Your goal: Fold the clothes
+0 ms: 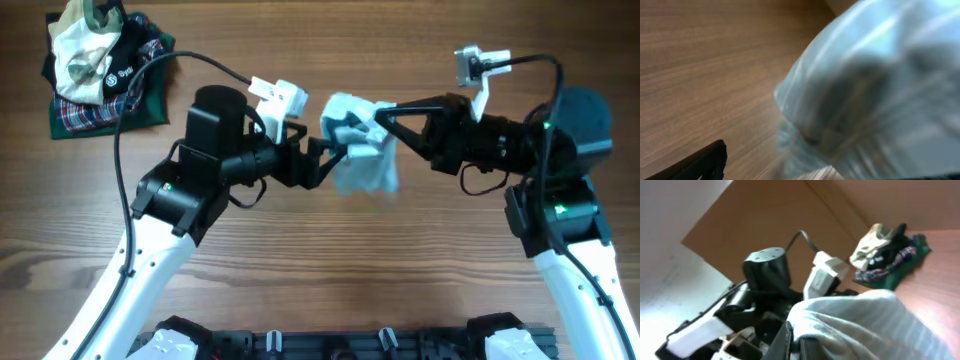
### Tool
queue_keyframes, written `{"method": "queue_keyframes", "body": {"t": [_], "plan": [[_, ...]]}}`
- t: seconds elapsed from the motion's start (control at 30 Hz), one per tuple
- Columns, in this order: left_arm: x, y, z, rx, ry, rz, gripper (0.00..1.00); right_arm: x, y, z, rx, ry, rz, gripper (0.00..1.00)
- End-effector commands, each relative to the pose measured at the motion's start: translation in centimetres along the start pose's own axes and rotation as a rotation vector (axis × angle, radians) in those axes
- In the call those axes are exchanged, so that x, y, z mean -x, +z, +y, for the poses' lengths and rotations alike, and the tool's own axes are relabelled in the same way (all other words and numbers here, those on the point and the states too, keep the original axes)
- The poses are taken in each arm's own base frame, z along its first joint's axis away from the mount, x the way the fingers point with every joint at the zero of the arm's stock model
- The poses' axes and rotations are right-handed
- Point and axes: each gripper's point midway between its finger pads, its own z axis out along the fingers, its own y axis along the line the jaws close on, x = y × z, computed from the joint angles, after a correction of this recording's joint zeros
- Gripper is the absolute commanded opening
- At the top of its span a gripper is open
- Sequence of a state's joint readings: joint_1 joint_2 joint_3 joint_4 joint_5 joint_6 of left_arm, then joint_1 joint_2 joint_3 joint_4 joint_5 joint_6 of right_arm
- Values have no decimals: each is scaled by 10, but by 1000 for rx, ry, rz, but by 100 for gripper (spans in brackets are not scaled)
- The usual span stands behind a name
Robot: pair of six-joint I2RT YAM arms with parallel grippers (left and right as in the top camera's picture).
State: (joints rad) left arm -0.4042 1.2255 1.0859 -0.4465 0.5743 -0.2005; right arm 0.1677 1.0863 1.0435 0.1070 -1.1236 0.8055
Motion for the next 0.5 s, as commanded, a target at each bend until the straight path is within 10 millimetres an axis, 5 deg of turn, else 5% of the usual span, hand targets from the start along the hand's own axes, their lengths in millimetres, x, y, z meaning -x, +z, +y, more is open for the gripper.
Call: {"method": "queue_keyframes", "body": {"t": [0.0, 0.13, 0.3, 0.4, 0.47], "plan": [[20, -4, 0, -1, -32, -68, 89, 4, -2, 24, 70, -3, 16, 4], [37, -10, 9, 16, -105, -135, 80, 6, -2, 28, 78, -5, 10, 4], [51, -13, 4, -11, -153, -189, 50, 7, -2, 29, 80, -11, 7, 4], [56, -12, 3, -23, -181, -204, 46, 8, -2, 30, 83, -16, 5, 5], [54, -8, 5, -24, -193, -198, 22, 8, -2, 30, 83, -14, 5, 4]]}}
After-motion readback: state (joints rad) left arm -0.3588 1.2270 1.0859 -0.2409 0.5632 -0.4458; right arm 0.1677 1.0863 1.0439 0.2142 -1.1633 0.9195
